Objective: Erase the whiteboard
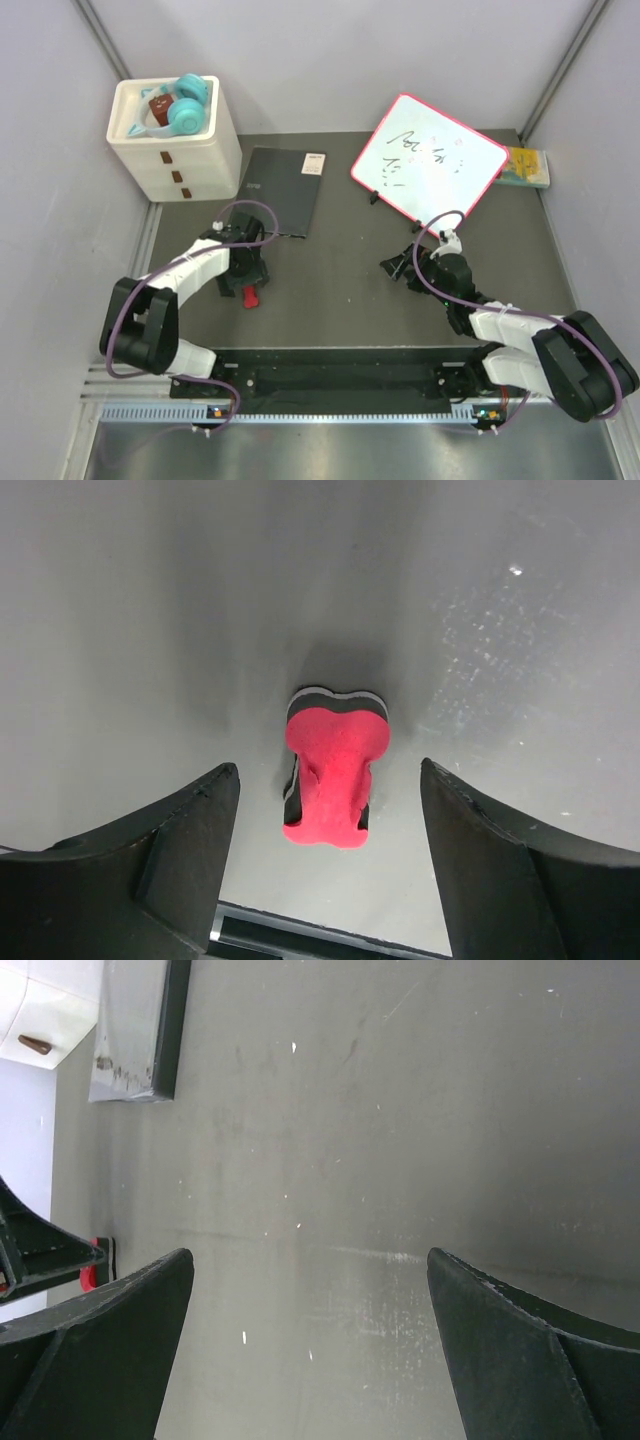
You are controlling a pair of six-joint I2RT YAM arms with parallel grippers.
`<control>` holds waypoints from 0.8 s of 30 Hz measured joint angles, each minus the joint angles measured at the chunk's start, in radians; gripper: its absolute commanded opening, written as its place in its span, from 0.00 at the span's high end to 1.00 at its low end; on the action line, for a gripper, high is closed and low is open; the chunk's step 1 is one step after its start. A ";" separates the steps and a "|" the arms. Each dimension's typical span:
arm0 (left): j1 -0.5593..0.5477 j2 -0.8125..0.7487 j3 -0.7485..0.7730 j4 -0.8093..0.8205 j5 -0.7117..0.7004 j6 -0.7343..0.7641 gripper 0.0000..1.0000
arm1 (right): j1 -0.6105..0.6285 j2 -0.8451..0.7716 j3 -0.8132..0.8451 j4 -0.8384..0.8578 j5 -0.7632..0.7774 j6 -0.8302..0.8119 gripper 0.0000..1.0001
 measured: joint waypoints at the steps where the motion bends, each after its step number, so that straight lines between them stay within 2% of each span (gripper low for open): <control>1: 0.000 0.005 0.000 0.000 -0.001 -0.002 0.26 | 0.000 0.000 0.000 0.000 0.000 0.000 0.01; 4: 0.000 0.038 0.000 0.015 0.000 -0.005 0.29 | 0.000 0.001 0.000 0.000 -0.002 0.000 0.01; 6: 0.000 0.063 -0.004 0.031 0.000 -0.007 0.41 | 0.000 0.001 0.000 0.000 -0.005 0.000 0.01; 7: 0.000 0.074 -0.004 0.040 0.010 -0.010 0.58 | 0.000 0.001 0.000 0.001 -0.006 0.000 0.01; 9: 0.000 0.074 -0.008 0.066 0.014 -0.021 0.82 | 0.000 0.001 0.000 0.001 -0.008 -0.001 0.01; 10: 0.000 0.074 -0.010 0.079 0.016 -0.018 1.00 | 0.000 0.001 0.000 0.003 -0.008 -0.001 0.01; 14: -0.002 0.065 -0.010 0.081 0.017 -0.004 1.00 | 0.000 -0.042 -0.008 0.004 -0.004 -0.004 0.01; 19: -0.002 0.064 0.007 0.075 0.026 0.019 1.00 | 0.000 -0.210 -0.011 -0.056 0.020 -0.034 0.01; 24: -0.008 0.051 0.100 0.076 0.054 0.060 1.00 | -0.021 -0.370 0.108 -0.334 0.088 -0.138 0.01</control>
